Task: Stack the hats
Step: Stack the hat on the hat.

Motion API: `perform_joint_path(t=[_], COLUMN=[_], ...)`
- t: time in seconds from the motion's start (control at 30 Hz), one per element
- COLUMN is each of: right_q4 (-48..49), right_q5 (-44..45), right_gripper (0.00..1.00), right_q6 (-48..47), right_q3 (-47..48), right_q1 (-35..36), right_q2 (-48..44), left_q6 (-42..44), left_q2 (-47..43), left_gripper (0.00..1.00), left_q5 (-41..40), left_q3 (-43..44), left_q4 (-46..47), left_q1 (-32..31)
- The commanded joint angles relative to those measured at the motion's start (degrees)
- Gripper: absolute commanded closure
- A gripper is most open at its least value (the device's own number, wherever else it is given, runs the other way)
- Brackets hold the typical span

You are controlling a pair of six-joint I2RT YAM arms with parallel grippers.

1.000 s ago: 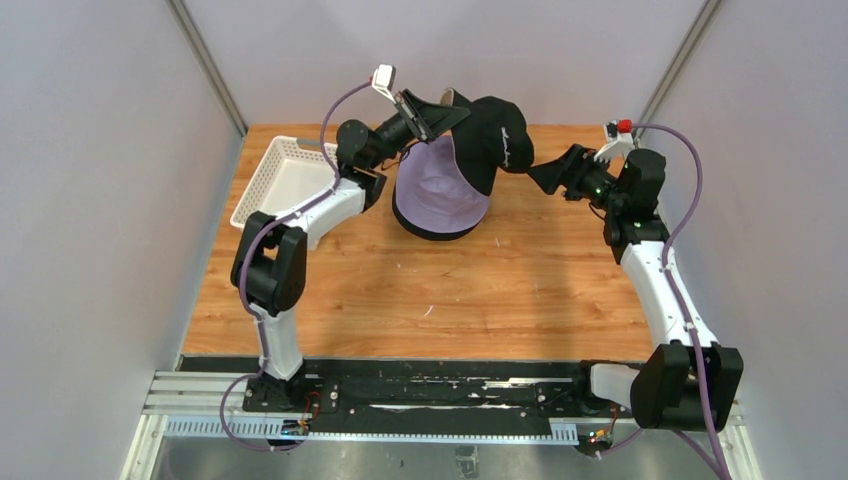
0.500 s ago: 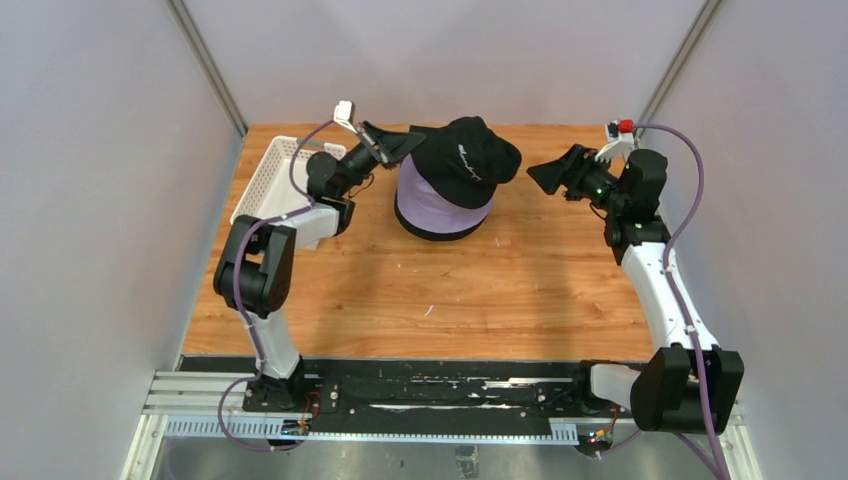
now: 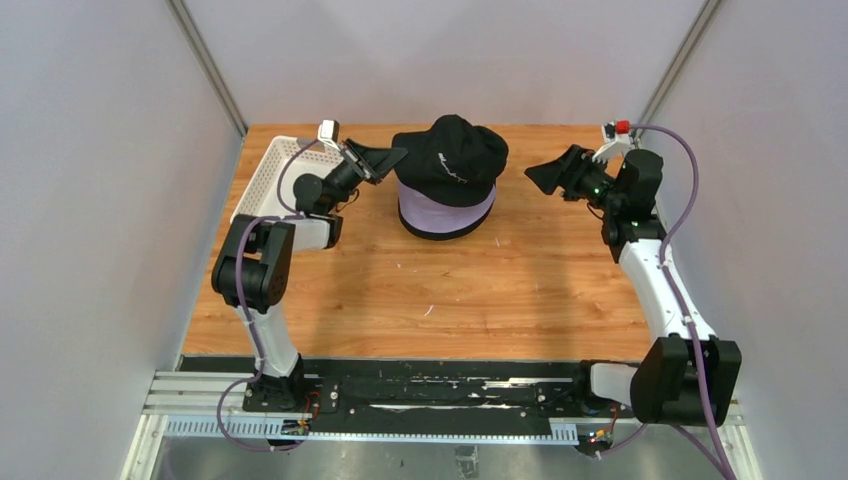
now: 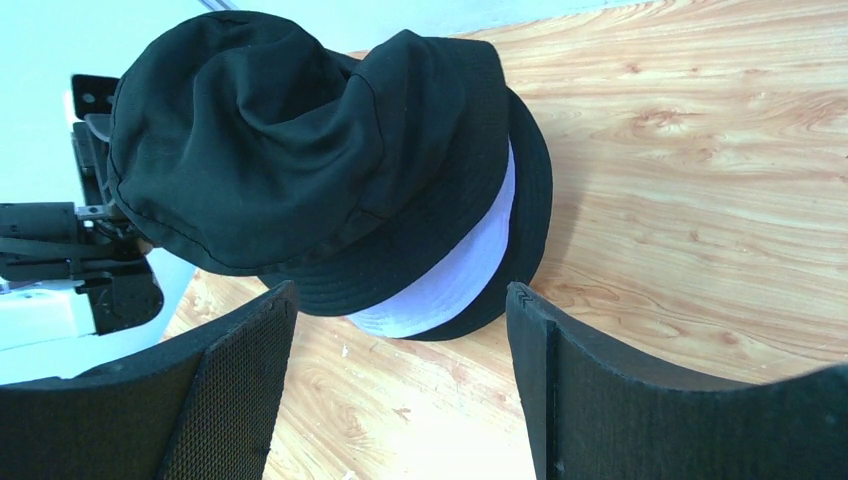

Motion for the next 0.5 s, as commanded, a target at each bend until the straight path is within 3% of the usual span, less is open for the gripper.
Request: perform_joint_path(t=[0.0, 0.47], right_q4=[2.7, 7.2], right_q5=[-1.7, -4.5], right_gripper=[0.25, 0.24], right_q6=[1.1, 4.9], right_q3=[-0.8, -1.5], right_q1=[-0.9, -0.6], right_q2=[0.8, 5.2], left_q6=[0.1, 1.1], left_q2=[3.9, 10.4], left_gripper=[1.00, 0.91], left_q5=[2.0, 0.8], left_q3=[-0.5, -1.6], left_q4=[3.9, 4.3], left_q1=[0.8, 2.4])
